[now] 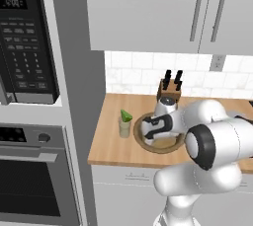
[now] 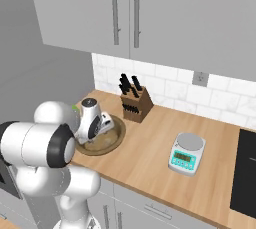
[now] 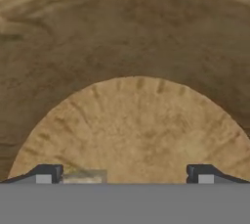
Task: Grab a lemon wedge from the fridge and one ice cube from the ice bowl, and put them in the glass of lemonade.
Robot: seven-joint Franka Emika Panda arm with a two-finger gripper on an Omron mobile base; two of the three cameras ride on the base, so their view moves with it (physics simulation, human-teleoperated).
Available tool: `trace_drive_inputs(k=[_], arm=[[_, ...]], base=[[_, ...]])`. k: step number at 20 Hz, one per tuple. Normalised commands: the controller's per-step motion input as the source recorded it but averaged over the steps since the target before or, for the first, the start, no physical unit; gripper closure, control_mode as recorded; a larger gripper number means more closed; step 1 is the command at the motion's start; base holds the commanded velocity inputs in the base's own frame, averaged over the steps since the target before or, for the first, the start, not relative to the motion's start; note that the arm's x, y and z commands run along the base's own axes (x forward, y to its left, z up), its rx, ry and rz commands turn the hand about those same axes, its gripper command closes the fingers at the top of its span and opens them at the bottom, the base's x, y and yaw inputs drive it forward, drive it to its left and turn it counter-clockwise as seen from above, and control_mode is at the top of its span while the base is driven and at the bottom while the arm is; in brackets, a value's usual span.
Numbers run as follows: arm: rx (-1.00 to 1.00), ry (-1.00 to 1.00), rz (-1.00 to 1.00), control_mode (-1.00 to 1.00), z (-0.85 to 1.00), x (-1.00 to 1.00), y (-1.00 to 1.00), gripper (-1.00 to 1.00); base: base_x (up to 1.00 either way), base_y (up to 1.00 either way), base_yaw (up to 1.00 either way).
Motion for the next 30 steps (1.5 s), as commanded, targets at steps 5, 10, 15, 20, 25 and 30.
trace_drive_inputs(k=[5,10,15,20,25,30], arm=[[0.0,0.05,0.0,-1.0,0.0,-0.22,0.0,-1.0],[0.0,0.0,0.0,-1.0,0.0,-0.01,0.0,-1.0],[0.0,0.0,0.0,-1.0,-0.03,0.07,0.0,-1.0],[0.0,0.0,0.0,-1.0,-0.17,0.02,0.0,-1.0],[0.0,0.0,0.0,-1.0,0.0,0.0,0.0,-1.0],[0.0,0.0,0.0,-1.0,0.02,0.03,0.02,-1.0]], base=[[0.0,0.0,0.0],[0.0,0.0,0.0],[0.0,0.0,0.0],[0.0,0.0,0.0],[0.0,0.0,0.0],[0.0,0.0,0.0]])
